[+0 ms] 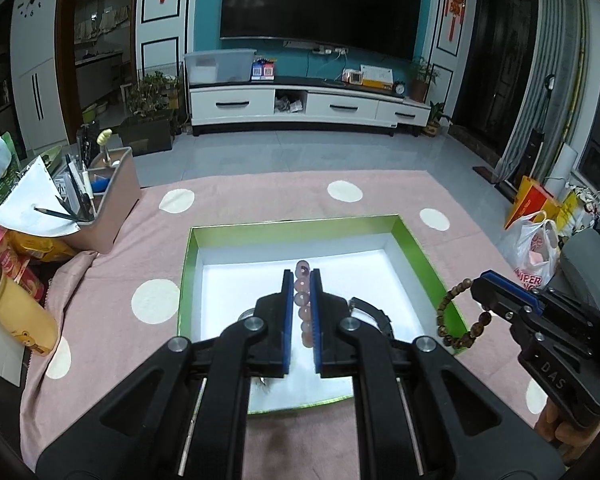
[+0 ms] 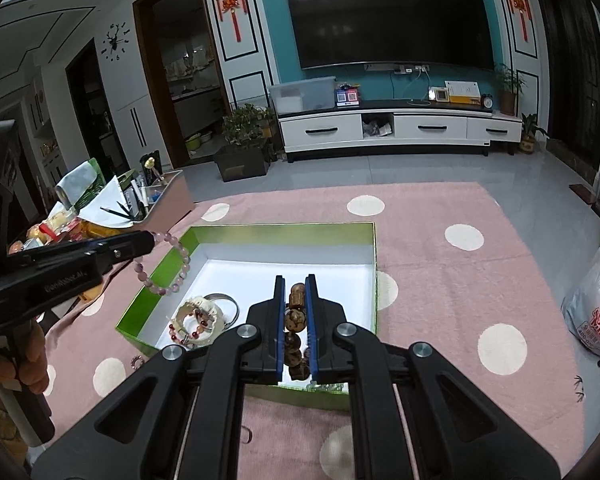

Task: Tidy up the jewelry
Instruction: 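Carry the pink and brown bead bracelets into the green box with both grippers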

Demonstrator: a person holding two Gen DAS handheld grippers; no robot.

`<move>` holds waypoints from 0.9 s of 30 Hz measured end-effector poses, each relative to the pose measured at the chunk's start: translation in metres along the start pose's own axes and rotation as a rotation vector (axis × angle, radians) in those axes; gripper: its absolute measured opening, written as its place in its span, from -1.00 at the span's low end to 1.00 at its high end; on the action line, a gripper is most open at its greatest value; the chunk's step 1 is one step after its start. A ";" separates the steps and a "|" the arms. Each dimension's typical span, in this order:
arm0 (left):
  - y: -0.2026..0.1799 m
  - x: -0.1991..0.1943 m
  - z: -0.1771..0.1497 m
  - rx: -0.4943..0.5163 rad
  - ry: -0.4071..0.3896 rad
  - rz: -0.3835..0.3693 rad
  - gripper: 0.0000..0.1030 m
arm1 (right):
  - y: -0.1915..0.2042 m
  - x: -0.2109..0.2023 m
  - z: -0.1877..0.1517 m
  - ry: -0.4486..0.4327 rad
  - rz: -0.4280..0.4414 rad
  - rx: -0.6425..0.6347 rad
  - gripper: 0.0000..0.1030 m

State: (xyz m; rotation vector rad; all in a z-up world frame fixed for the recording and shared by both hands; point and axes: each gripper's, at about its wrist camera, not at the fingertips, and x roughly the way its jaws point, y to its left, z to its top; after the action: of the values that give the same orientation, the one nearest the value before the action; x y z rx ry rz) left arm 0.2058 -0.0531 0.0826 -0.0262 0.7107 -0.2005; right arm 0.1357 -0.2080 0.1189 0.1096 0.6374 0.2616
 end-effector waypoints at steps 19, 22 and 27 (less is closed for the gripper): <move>-0.004 0.068 0.011 0.009 0.098 0.047 -0.86 | -0.002 0.060 0.018 0.066 -0.022 -0.013 -0.83; -0.008 0.074 0.011 0.018 0.108 0.052 -0.86 | -0.001 0.067 0.021 0.076 -0.028 -0.023 -0.83; -0.011 0.085 0.012 0.024 0.124 0.057 -0.86 | -0.002 0.081 0.024 0.102 -0.041 -0.037 -0.83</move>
State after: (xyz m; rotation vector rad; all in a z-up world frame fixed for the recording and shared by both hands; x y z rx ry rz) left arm 0.2744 -0.0807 0.0376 0.0294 0.8315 -0.1571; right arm 0.2129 -0.1879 0.0911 0.0476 0.7354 0.2409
